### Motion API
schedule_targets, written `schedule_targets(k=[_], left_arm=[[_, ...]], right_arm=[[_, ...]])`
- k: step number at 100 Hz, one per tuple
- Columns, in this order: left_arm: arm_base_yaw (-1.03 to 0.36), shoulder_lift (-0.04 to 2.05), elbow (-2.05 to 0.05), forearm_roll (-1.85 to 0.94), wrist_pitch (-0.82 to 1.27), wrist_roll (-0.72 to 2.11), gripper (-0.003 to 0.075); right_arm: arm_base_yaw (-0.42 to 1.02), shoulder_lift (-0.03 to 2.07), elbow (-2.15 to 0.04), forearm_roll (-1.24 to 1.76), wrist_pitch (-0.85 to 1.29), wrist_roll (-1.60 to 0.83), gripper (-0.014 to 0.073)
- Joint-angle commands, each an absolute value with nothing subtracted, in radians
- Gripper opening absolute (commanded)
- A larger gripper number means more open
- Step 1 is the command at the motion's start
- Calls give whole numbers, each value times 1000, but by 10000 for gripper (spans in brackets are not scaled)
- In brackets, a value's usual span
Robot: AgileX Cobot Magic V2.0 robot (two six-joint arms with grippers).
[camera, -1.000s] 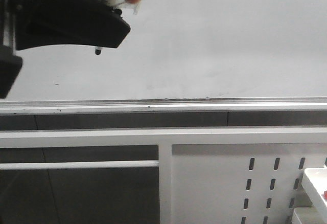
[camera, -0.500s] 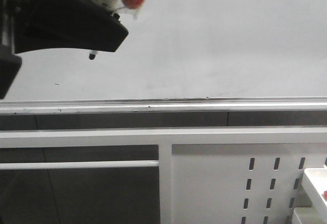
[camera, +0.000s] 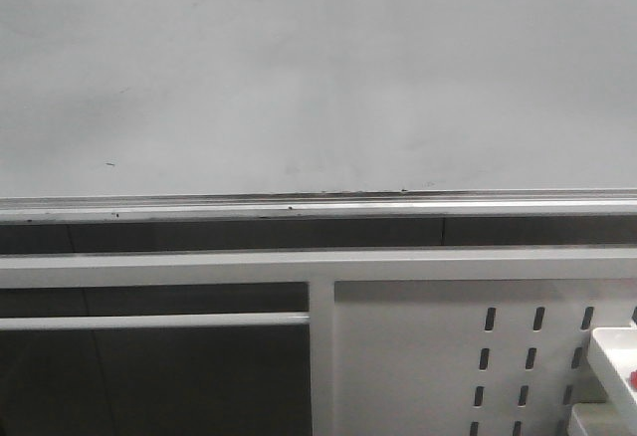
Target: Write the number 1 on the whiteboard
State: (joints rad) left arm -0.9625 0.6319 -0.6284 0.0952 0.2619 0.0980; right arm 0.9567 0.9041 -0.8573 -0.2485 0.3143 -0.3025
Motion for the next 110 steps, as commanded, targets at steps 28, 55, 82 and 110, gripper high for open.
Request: schedule_targets(k=[28,55,82,110], left_arm=[[-821,227,-659,206,400,-76,64],[-622,40,-659,318,514,-200,5],[-565,-27,-584,240,562,-200,5],[-564,-27,-520,213,473,-200,5]], right_arm=[[869,866,-720,-513,35,-208,-46],[672,866,-717,-46,-337,-55,-48],[767,866,-617,-174,-399,-64,-50],[733,875,-563,-179,-387,-292,-50]])
